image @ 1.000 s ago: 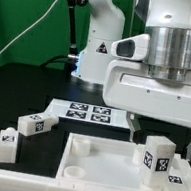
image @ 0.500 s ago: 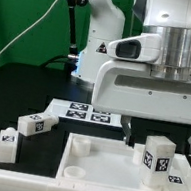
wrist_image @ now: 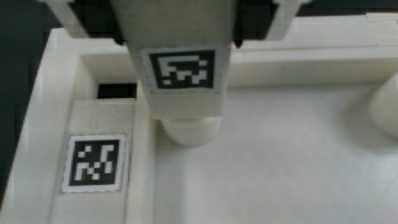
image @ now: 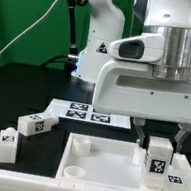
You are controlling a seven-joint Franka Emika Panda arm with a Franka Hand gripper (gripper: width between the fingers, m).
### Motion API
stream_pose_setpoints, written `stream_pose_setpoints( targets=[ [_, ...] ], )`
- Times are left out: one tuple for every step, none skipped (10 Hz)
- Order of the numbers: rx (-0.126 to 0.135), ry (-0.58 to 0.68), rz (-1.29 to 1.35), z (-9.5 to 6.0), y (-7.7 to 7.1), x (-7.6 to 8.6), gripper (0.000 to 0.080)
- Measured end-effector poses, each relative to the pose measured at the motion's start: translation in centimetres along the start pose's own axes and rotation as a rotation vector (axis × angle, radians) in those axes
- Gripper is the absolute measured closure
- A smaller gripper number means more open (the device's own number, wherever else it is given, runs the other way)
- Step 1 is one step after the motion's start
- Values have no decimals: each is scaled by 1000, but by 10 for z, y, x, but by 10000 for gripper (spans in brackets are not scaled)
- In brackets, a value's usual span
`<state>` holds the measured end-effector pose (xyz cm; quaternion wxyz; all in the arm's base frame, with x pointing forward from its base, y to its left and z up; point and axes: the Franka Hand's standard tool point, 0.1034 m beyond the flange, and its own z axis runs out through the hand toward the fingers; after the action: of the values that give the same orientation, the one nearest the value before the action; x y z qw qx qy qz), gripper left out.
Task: Assemble one leg
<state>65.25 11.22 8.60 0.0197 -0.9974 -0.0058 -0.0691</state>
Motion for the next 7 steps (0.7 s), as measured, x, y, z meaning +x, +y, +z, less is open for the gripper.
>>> stream_pose_setpoints(
  targets=[
    [0,0,16,0,0,0,518],
    [0,0,16,0,0,0,518],
    [1,-1,94,0,0,0,518],
    [1,-1,213,0,-1,-1,518],
    [-1,-2,361,1,-2,-2,518],
    [-9,-3,533,2,-6,-4,517],
    [-15,-1,698,3,-9,-5,517]
  ],
)
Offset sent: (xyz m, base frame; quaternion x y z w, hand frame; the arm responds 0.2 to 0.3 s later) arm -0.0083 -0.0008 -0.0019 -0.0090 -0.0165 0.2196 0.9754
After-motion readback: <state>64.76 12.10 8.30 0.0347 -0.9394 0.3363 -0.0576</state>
